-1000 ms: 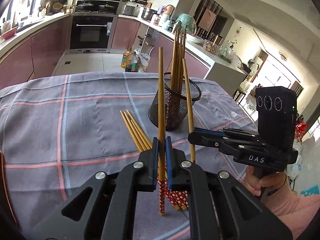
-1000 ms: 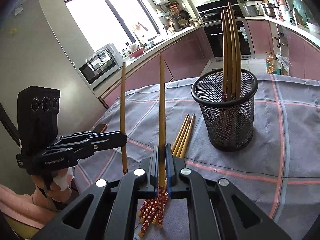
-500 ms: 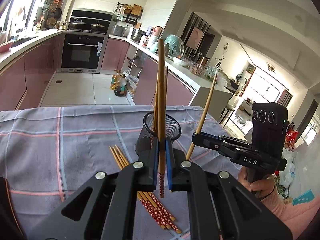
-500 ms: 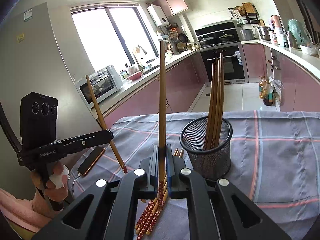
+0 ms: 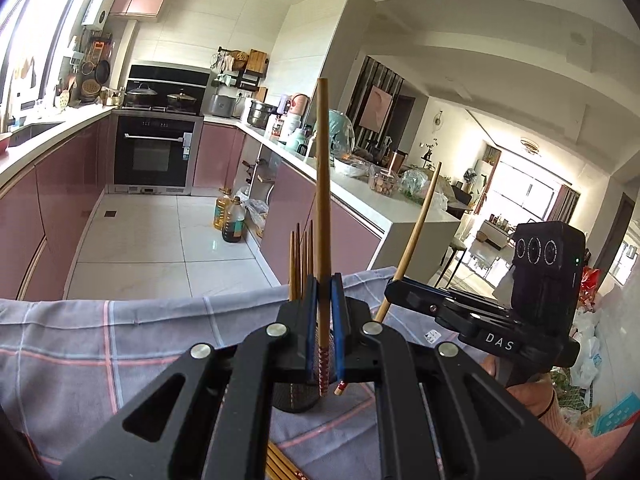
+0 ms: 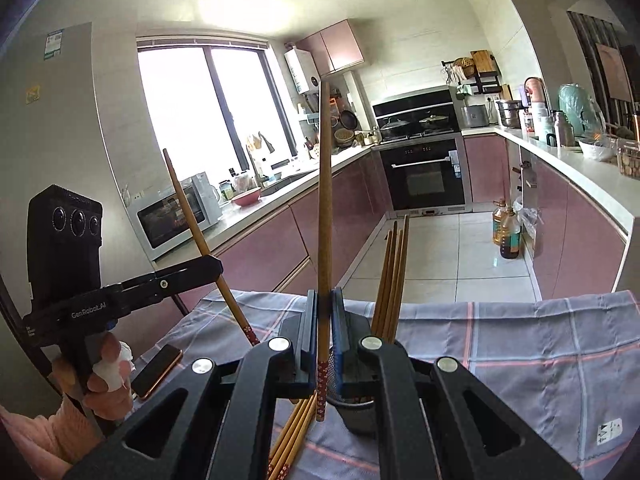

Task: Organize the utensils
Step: 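Lower the chopstick into the cup and open the right tool while the left tool does the same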

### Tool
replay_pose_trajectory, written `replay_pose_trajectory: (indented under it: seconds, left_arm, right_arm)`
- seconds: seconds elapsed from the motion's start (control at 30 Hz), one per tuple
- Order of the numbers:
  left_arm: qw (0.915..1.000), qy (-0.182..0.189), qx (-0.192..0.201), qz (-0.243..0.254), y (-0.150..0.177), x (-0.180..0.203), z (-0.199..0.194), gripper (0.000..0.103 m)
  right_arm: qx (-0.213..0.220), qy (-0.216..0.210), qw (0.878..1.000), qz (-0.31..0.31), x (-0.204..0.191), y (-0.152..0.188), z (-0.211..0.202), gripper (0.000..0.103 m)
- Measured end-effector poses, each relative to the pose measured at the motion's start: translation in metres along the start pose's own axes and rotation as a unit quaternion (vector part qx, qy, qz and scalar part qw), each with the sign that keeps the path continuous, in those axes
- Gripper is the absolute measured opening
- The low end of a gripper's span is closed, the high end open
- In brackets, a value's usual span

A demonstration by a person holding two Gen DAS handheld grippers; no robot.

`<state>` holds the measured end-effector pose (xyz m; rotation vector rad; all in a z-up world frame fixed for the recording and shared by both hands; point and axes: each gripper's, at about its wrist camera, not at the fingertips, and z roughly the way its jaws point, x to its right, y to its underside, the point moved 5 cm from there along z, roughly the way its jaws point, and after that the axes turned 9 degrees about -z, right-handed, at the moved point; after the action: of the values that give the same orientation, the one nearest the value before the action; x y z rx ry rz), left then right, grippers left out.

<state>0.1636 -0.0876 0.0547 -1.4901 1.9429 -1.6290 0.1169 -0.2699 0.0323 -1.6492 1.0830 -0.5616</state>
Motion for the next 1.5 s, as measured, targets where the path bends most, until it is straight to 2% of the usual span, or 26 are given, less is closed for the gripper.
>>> replay_pose_trajectory:
  seconds: [0.17,0.27,0.57,0.8,0.97,1.27,1.5]
  left_arm:
    - [0.9999,-0.011,0.007,0.001,-0.007,-0.001,0.015,0.007]
    - [0.9997,-0.022,-0.004,0.004,-0.004,-0.003,0.027,0.007]
    - [0.9958,-0.058,-0.062,0.035,0.022,-0.006,0.056,0.007]
    - [0.9898,-0.060,-0.118,0.052,0.045,-0.010,0.074,0.007]
    - [0.9858,-0.063,-0.149,0.044,0.052,-0.017,0.090,0.008]
    - [0.9838,-0.066,-0.166,0.022,0.046,-0.027,0.112,0.008]
    - [0.9846,-0.076,-0.154,0.029,0.056,-0.029,0.108,0.010]
  right_arm:
    - [0.005,0.013,1.000,-0.001,0.007,-0.007,0.009,0.006]
    - [-0.003,0.022,1.000,-0.001,0.011,-0.004,0.020,0.006]
    - [-0.050,0.032,0.998,0.003,0.013,0.026,0.055,0.006]
    - [-0.085,0.027,0.996,0.005,0.011,0.043,0.070,0.006]
    - [-0.103,0.030,0.994,0.017,0.016,0.050,0.078,0.006]
    - [-0.111,0.037,0.993,0.030,0.017,0.051,0.085,0.007]
    - [-0.110,0.038,0.993,0.035,0.018,0.054,0.084,0.010]
